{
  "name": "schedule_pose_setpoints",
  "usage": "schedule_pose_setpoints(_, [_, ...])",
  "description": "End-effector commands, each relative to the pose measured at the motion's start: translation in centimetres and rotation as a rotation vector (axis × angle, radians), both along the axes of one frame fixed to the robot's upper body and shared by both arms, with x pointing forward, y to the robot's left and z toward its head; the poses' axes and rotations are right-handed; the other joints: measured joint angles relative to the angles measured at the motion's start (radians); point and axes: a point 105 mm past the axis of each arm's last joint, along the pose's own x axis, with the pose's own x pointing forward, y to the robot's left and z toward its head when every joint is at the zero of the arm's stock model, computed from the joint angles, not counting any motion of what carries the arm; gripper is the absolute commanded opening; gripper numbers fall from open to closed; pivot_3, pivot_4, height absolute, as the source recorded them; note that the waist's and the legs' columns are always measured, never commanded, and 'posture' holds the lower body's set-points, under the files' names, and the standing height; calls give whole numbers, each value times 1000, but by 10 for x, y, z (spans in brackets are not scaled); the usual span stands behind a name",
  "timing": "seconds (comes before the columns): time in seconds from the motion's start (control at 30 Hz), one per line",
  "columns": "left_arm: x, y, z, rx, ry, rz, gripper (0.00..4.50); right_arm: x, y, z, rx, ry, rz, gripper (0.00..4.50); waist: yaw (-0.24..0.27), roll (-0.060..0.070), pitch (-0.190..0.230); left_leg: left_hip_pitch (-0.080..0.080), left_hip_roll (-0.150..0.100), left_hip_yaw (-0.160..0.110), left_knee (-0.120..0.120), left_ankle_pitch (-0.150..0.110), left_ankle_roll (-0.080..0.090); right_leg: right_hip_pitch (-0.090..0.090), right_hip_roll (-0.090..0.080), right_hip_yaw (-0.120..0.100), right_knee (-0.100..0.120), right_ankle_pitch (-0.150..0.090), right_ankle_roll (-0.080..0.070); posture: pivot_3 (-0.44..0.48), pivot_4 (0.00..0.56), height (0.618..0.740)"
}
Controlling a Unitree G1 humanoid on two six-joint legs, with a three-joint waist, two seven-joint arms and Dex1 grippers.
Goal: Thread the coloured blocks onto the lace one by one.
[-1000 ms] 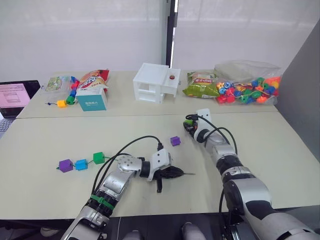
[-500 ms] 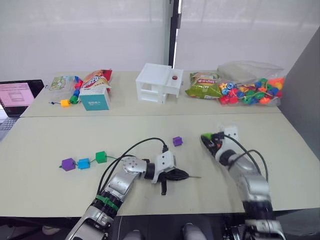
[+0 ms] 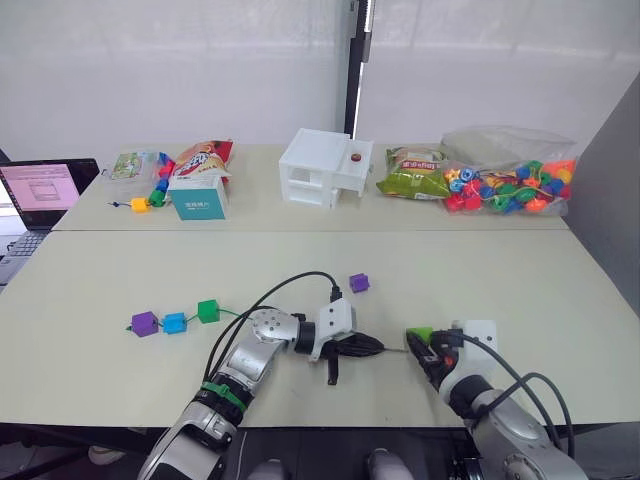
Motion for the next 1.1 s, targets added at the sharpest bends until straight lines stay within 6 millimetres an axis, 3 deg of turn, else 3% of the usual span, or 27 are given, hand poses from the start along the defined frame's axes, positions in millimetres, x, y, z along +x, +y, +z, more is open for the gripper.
schedule_pose_setpoints(0.03, [-1, -2, 7, -26, -28, -15, 0, -3, 1, 7, -36, -18, -33, 1152, 0, 0, 0, 0, 0, 0, 0, 0, 0, 0, 0, 0, 0, 0, 0, 0, 150, 740])
schedule_pose_setpoints(0.33, [-3, 3, 3, -10, -6, -20, 0, -6, -20, 4, -120, -8, -107, 1152, 7, 0, 0, 0, 0, 0, 0, 0, 0, 1, 0, 0, -1, 0, 0, 0, 150, 740])
schedule_pose_setpoints(0.5, [-1, 7, 3, -2, -3, -11, 0, -11, -17, -4, -140, 29, -84, 1152, 9, 0, 0, 0, 0, 0, 0, 0, 0, 1, 0, 0, -1, 0, 0, 0, 150, 740])
schedule_pose_setpoints(0.57, [2, 10, 3, 2, -5, 3, 0, -13, -10, -6, -99, 42, -65, 2163, 9, 0, 0, 0, 0, 0, 0, 0, 0, 1, 0, 0, -1, 0, 0, 0, 150, 740])
schedule_pose_setpoints(0.8, [7, 14, 4, 4, -12, 27, 0, -21, -3, 14, -139, -10, 91, 4483, 9, 0, 0, 0, 0, 0, 0, 0, 0, 1, 0, 0, -1, 0, 0, 0, 150, 740])
schedule_pose_setpoints(0.93, [8, 14, 4, -3, -10, 38, 0, -16, -22, 34, -284, -48, 176, 4483, 10, 0, 0, 0, 0, 0, 0, 0, 0, 2, 0, 0, -2, 0, 0, 0, 150, 740])
schedule_pose_setpoints(1.0, [8, 13, 4, -8, -10, 44, 0, -7, -29, 53, -330, -95, 233, 4483, 8, 0, 0, 1, 0, 0, 0, 0, 0, 3, 0, -1, -3, 0, 0, 0, 150, 740])
schedule_pose_setpoints(1.1, [7, 11, 4, -17, -11, 50, 0, -2, -29, 68, -454, -60, 480, 4483, 9, 0, 0, 2, 0, 1, 0, 0, 0, 3, 1, 0, -2, 0, 0, 0, 150, 740])
